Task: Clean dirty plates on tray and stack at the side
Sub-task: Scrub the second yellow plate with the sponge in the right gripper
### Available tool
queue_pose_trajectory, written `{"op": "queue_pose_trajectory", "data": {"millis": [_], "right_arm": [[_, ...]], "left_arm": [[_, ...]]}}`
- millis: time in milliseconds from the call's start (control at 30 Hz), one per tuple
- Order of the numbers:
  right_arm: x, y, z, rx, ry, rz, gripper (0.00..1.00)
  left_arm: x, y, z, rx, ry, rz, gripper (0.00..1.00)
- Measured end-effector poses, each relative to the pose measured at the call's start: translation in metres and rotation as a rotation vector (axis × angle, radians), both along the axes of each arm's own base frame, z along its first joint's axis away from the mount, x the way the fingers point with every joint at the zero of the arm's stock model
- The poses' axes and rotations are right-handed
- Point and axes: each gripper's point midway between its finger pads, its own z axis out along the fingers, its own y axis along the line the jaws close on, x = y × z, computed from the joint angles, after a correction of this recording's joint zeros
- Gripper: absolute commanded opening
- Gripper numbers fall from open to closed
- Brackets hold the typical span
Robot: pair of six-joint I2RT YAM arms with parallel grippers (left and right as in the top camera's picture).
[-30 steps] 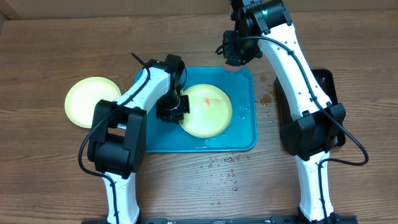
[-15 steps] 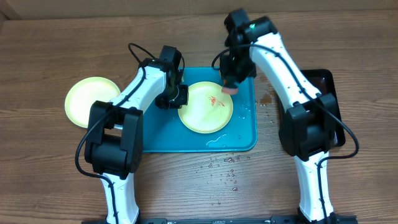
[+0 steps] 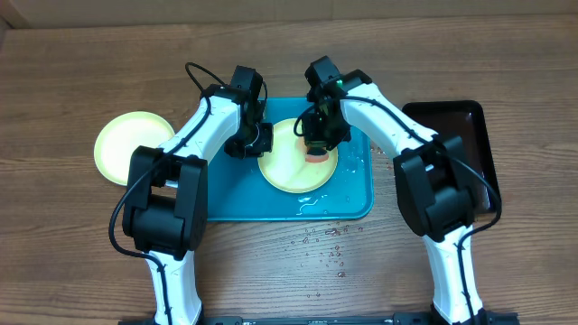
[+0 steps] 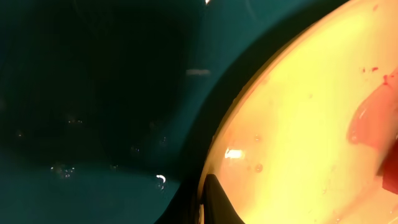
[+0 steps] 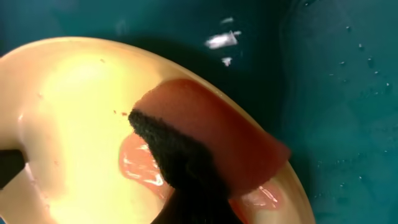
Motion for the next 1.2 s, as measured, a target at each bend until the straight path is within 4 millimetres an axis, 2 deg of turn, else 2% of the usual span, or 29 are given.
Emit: {"op": "queue_pose_trajectory", "data": {"millis": [167,333,467,600,667,767,967,1000,1100,1200], "right_arm": [[0.007,0.012,0.001,0.076,-0.028,-0.022,0.04],[0.011,0.042,0.007,0.200,-0.056,0.012,0.04],[-0.013,0.072,0.008,0.221,-0.032,0.079,0.04],[-0.036,0.083,0.004,0.191,0.013,0.118,0.04],[-0.039,0.075,0.003,0.168,0.036,0.105,0.04],[-0.036,0.049,0.002,0.114,0.079,0.053,0.04],[-0.007,-0.038,0.004,-0.070,0.091,-0.109,0.04],[-0.004,-0.047,0.005,-0.075,0.095,-0.128,0.04],[0.001,-0.054,0.006,-0.104,0.072,-0.130,0.04],[0.001,-0.052,0.006,-0.124,0.057,-0.111,0.04]], "left_arm": [[-0.002,0.002,0.000,-0.011,0.011,-0.005,0.04],[-0.002,0.001,0.001,-0.043,0.018,-0.012,0.04],[-0.002,0.001,0.001,-0.050,0.018,-0.018,0.04],[-0.003,0.000,0.002,-0.054,0.020,-0.027,0.04],[-0.004,0.000,0.001,-0.057,0.025,-0.030,0.04],[-0.005,-0.004,0.002,-0.071,0.026,-0.032,0.04],[-0.005,-0.008,0.002,-0.079,0.024,-0.040,0.04],[-0.005,-0.009,0.002,-0.086,0.024,-0.041,0.04],[-0.006,-0.016,0.003,-0.102,0.022,-0.053,0.04],[-0.006,-0.016,0.003,-0.101,0.025,-0.053,0.04]]}}
